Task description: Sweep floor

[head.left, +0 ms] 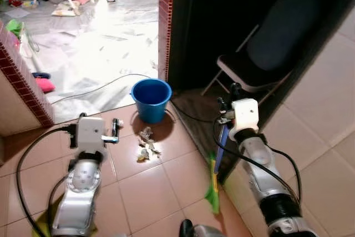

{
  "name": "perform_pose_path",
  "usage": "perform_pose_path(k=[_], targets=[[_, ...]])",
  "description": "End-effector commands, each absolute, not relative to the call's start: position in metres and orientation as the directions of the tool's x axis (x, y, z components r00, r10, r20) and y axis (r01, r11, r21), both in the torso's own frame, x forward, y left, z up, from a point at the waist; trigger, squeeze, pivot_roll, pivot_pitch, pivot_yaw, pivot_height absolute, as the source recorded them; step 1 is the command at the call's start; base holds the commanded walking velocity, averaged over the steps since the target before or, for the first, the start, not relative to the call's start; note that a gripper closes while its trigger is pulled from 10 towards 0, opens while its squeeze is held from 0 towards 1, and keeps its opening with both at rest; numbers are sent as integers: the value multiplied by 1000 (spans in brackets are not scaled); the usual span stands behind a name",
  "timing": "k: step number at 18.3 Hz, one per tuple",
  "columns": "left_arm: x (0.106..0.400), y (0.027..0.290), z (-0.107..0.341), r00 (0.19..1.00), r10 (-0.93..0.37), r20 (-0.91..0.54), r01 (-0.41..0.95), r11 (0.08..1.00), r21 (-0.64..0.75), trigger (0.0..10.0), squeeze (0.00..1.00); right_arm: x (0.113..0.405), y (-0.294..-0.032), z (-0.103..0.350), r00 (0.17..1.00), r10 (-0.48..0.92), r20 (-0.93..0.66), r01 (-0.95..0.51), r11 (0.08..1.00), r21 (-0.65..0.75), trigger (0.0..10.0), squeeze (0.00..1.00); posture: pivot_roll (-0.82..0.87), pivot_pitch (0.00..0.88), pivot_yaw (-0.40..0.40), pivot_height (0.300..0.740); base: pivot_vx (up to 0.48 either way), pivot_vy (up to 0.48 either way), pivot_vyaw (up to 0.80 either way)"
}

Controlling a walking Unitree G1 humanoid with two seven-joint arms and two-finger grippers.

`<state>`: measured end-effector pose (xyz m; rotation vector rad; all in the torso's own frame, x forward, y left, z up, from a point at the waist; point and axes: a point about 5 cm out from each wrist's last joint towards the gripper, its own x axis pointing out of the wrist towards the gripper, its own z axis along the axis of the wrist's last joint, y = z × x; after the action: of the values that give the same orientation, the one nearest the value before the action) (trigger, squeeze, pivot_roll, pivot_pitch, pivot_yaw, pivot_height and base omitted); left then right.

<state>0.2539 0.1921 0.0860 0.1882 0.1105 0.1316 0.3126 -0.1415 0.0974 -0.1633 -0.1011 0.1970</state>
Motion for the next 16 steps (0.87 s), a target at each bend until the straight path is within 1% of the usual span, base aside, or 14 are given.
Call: perform_pose_path(k=[1,2,4,9,11,14,16], targets=[[257,193,86,984,143,-108,-124,978,169,10000,0,313,-148,96,981,181,73,-165,969,-184,10000,0,17,28,-47,740,0,0,-800],[258,193,86,984,144,-106,-125,977,172,10000,0,313,-148,96,981,181,74,-165,969,-186,10000,0,16,28,-46,740,0,0,-800],[259,193,87,984,143,-104,-124,978,170,10000,0,312,-148,96,981,181,75,-164,968,-189,10000,0,13,28,-45,740,270,0,-800],[259,192,86,985,136,-105,-118,981,154,10000,0,311,-150,96,981,178,75,-161,968,-192,10000,0,8,32,-43,740,331,0,-770],[260,192,85,985,137,-108,-120,981,152,10000,0,311,-150,96,981,178,74,-161,968,-193,10000,0,8,34,-42,740,322,0,-522],[260,193,84,983,139,-117,-121,981,151,10000,0,309,-151,94,982,176,69,-160,968,-194,10000,0,6,37,-41,740,287,287,-419],[260,192,83,983,140,-122,-121,982,148,10000,0,308,-151,93,982,178,66,-162,967,-195,10000,0,5,38,-40,740,127,422,0]])
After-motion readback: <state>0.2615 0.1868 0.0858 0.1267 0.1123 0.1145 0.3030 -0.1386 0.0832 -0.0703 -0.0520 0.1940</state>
